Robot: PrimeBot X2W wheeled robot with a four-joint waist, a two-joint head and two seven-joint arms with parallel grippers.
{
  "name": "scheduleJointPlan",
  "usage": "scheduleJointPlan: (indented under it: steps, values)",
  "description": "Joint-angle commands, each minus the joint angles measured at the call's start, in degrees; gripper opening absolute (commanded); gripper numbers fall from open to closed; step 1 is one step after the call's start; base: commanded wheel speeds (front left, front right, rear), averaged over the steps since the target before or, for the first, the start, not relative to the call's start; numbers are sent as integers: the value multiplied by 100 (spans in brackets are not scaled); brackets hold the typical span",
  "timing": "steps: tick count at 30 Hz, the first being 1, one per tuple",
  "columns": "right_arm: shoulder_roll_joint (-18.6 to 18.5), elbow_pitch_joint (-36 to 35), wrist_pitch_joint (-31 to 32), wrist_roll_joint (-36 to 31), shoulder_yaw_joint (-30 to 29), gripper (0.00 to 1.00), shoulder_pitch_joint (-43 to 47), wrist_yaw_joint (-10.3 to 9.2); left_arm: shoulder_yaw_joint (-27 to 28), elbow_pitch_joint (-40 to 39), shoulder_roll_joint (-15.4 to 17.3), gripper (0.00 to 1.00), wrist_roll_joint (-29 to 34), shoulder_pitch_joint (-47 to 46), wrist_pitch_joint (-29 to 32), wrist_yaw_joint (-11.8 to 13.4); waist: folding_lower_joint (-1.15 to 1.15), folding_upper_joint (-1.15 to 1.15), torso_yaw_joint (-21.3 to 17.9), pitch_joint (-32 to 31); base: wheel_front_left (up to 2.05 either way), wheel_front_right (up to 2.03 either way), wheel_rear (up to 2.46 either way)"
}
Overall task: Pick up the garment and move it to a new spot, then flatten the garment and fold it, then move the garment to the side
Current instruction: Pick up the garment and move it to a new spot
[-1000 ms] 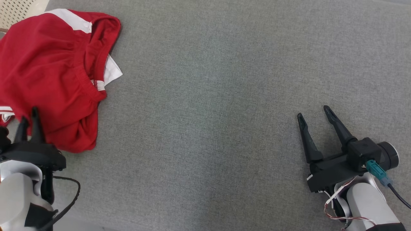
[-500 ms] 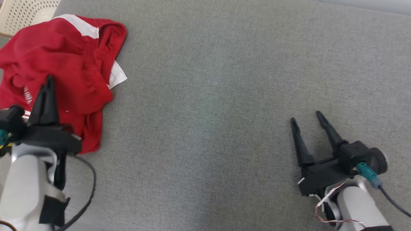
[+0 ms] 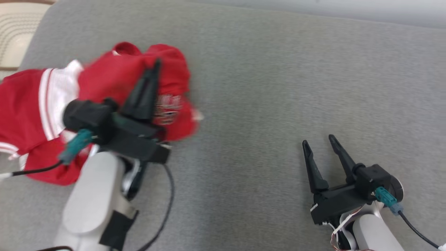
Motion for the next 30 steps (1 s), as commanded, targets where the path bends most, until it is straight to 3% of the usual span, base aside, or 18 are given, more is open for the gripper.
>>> scheduleJointPlan:
  steps: [1,17,21,22,23,24,30]
  values:
    - [24,14,-3,24,-17,100,61,-2,-197,-96,-44,0,-43,-99,-27,0,0,0,-275,-81,0,0,0]
    - [294,-97,-4,55,-95,100,192,-2,-2439,-481,-159,0,-636,-469,-26,0,0,0,-1608,-193,0,0,0]
    - [336,-91,-3,53,-111,100,255,-1,-2743,-10,-153,0,-812,-261,-25,0,0,0,-1746,-276,0,0,0]
    - [344,-94,-4,57,-132,100,263,-2,-2710,72,-163,33,-842,-236,-27,0,0,0,-1765,-304,0,0,0]
    - [345,-100,-4,56,-155,100,268,-2,-2672,183,-166,87,-833,-184,-27,0,0,0,-1773,-331,0,0,0]
    - [348,-101,-3,56,-193,100,276,-1,-2640,308,-165,100,-799,-103,-26,0,0,0,-1771,-366,0,0,0]
    - [347,-111,-3,40,-350,100,392,-1,-2320,566,-161,100,-542,240,-26,0,0,0,-1694,-559,0,0,0]
